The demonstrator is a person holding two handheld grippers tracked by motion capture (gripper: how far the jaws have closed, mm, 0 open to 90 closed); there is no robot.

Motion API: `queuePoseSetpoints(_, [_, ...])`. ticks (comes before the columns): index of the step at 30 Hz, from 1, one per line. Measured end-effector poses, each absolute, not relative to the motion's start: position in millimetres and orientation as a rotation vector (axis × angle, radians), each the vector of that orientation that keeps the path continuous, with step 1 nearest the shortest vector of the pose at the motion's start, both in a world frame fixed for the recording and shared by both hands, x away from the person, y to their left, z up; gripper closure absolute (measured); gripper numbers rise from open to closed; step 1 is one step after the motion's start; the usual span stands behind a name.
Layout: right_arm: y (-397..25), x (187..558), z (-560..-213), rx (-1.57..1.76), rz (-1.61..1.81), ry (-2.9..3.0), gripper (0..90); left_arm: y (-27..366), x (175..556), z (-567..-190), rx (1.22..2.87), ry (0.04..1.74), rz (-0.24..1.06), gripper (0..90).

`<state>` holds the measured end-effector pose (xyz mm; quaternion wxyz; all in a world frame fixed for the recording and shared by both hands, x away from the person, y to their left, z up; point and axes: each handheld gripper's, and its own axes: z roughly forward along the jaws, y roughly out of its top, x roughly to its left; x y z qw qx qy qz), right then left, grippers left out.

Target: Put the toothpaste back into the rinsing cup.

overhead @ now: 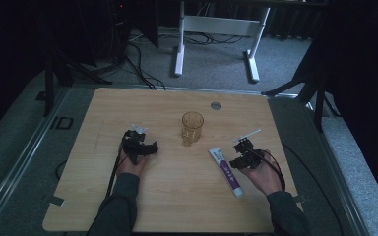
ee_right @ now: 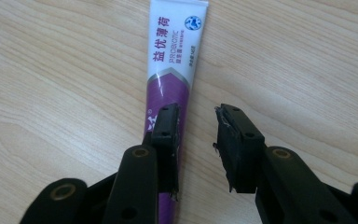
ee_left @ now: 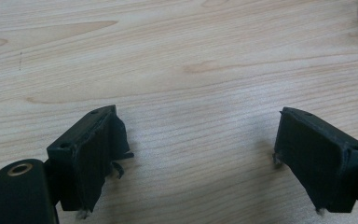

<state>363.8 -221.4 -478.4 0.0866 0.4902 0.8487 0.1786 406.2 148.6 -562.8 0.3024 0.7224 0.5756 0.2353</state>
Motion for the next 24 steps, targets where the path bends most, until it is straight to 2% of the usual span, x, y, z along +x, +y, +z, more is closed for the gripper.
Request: queuePoseSetpoints(24, [-207, 364, -483, 1.448, 0.480, 2.615, 67.2, 149, 406, -563, 1.915, 1.526, 0.624, 13.8])
